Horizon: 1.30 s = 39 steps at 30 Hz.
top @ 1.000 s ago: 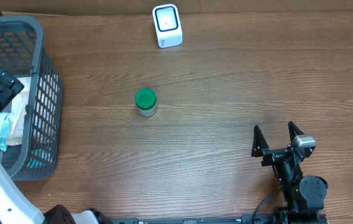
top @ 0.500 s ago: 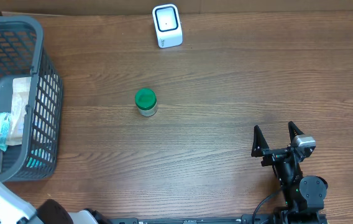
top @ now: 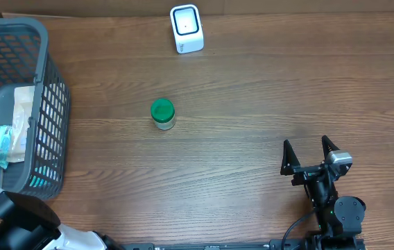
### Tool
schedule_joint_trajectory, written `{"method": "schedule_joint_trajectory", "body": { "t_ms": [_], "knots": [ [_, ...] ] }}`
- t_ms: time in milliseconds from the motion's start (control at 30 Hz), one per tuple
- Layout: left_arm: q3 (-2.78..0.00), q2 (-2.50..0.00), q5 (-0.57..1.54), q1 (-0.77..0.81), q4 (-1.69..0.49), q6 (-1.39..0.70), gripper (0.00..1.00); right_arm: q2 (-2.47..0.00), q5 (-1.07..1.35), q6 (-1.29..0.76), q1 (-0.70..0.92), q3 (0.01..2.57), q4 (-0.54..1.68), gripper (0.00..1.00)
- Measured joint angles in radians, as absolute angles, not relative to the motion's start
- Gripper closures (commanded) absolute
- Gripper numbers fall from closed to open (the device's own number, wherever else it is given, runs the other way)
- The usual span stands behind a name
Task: Scan the item barcode
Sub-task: 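Lower the left gripper into the basket toward the kraft paper pouch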
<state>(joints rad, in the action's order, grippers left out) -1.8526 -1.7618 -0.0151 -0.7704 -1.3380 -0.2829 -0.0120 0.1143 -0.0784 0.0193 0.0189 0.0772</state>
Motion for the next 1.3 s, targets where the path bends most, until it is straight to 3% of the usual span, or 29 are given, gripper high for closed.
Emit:
{"method": "schedule_joint_trajectory", "body": {
  "t_ms": [100, 200, 333, 433, 633, 933, 1300],
  "knots": [
    [-1.754, -1.762, -0.011, -0.781, -1.240, -0.206, 0.33, -0.012, 0.114, -0.078, 0.019, 0.019, 0.077, 0.00],
    [-1.652, -1.764, 0.008, -0.785, -1.128, -0.151, 0.45, -0.012, 0.115, -0.078, 0.019, 0.019, 0.076, 0.00],
    [-1.552, -1.764, 0.050, -0.785, -0.973, -0.124, 0.39, -0.012, 0.114, -0.078, 0.019, 0.019, 0.077, 0.00],
    [-1.489, -1.764, 0.068, -0.785, -0.820, -0.107, 0.20, -0.012, 0.114, -0.078, 0.019, 0.019, 0.077, 0.00],
    [-1.365, -1.764, 0.136, -0.785, -0.601, -0.019, 0.18, -0.012, 0.114, -0.078, 0.019, 0.019, 0.077, 0.00],
    [-1.359, -1.877, 0.286, -0.785, -0.539, 0.189, 0.20, -0.012, 0.115, -0.078, 0.019, 0.019, 0.077, 0.00],
    [-1.359, -1.978, 0.303, -0.746, -0.503, 0.320, 0.21, -0.012, 0.115, -0.078, 0.019, 0.019, 0.077, 0.00]
  ]
}}
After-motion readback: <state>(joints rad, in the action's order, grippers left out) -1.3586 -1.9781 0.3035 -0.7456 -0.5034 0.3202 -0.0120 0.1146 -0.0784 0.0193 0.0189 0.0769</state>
